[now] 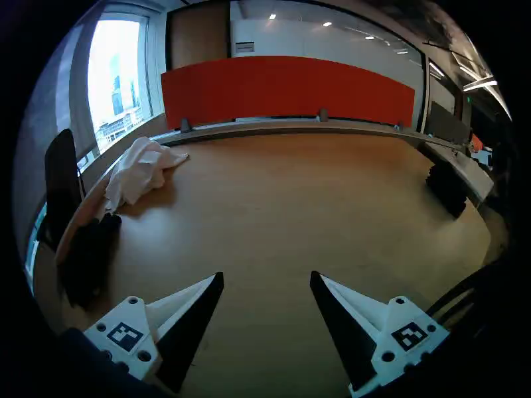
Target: Fold towel
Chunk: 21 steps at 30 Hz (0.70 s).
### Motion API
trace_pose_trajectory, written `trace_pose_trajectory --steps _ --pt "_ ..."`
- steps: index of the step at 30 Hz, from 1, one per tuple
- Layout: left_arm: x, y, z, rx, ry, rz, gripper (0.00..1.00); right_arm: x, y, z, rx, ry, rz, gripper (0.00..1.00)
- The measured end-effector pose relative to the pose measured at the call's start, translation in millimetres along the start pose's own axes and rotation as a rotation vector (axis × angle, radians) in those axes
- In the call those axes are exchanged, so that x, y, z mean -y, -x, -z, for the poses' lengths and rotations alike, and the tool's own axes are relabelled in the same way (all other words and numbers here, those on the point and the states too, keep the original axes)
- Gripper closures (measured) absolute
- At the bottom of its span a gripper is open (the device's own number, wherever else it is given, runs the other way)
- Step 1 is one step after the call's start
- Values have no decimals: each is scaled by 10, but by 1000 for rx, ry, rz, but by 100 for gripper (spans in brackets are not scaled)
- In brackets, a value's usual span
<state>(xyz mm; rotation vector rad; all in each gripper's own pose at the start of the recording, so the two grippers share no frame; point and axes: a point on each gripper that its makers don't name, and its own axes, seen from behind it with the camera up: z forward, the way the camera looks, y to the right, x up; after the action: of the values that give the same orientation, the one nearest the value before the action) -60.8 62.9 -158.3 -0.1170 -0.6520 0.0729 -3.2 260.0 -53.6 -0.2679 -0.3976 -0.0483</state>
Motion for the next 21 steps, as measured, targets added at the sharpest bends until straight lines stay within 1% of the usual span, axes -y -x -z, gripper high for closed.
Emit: trace_pose_trajectory --steps 3,6,9,11,15,21 --pt "-11 -4 -9 0 1 2 3 -16 -203 24 -68 21 -11 15" --pt "-23 -12 -17 -2 2 5 3 29 -429 81 -147 17 -10 15" --pt "-31 -24 -23 -3 4 7 3 99 -619 144 -216 3 -2 6" --pt "-34 -32 -27 -4 4 8 3 146 -698 169 -238 -5 -2 3" --pt "-38 -49 -33 -8 5 10 3 248 -806 207 -261 -25 4 2" --pt "-38 -80 -42 -17 7 17 3 380 -845 204 -258 -47 32 0"
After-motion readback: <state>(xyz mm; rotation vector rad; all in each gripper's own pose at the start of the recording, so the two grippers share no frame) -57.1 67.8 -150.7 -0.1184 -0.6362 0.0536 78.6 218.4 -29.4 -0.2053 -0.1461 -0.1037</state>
